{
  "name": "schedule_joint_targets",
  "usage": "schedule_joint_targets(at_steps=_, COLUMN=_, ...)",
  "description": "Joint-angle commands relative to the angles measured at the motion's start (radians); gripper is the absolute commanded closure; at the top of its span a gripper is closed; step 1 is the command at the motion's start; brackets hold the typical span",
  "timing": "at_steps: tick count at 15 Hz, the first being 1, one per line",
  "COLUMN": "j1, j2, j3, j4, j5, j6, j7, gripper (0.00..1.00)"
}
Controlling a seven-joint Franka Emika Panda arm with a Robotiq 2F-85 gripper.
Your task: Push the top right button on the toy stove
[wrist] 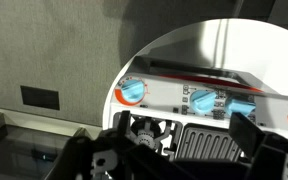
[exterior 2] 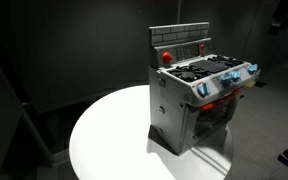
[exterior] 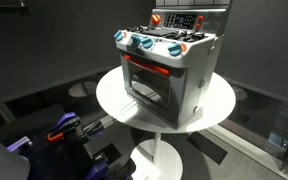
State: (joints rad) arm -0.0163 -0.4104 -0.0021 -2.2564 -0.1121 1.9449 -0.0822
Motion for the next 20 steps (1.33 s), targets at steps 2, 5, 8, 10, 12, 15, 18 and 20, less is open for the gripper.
schedule_joint_targets(at_steps=2, j1=0.005, j2=0.000, j3=-0.004, j4=0.003, j5=-0.002, j6=-0.002, j7=0.002, gripper=0.00)
schedule_joint_targets(at_steps=5, j1=0.005, j2=0.000, j3=-0.004, j4=0.003, j5=-0.002, j6=-0.002, j7=0.002, gripper=0.00)
schedule_joint_targets(at_steps=8, j1=0.005, j2=0.000, j3=-0.004, j4=0.003, j5=-0.002, j6=-0.002, j7=0.002, gripper=0.00)
schedule_joint_targets(at_steps=10, j1=0.005, j2=0.000, j3=-0.004, j4=0.003, j5=-0.002, j6=-0.002, j7=0.002, gripper=0.00)
schedule_joint_targets(at_steps=12, j1=0.005, j2=0.000, j3=-0.004, j4=0.003, j5=-0.002, j6=-0.002, j7=0.002, gripper=0.00)
schedule_joint_targets(at_steps=15, j1=0.000, j2=0.039, j3=-0.004, j4=0.050, j5=0.001, j6=0.010, j7=0.021, gripper=0.00)
schedule_joint_targets(at_steps=18, j1=0.000, j2=0.087, j3=-0.007, j4=0.108, j5=0.010, j6=0.038, j7=0.029, gripper=0.00)
schedule_joint_targets(at_steps=20, j1=0.000, j2=0.124, j3=-0.011, j4=0.152, j5=0.021, j6=0.058, j7=0.029, gripper=0.00)
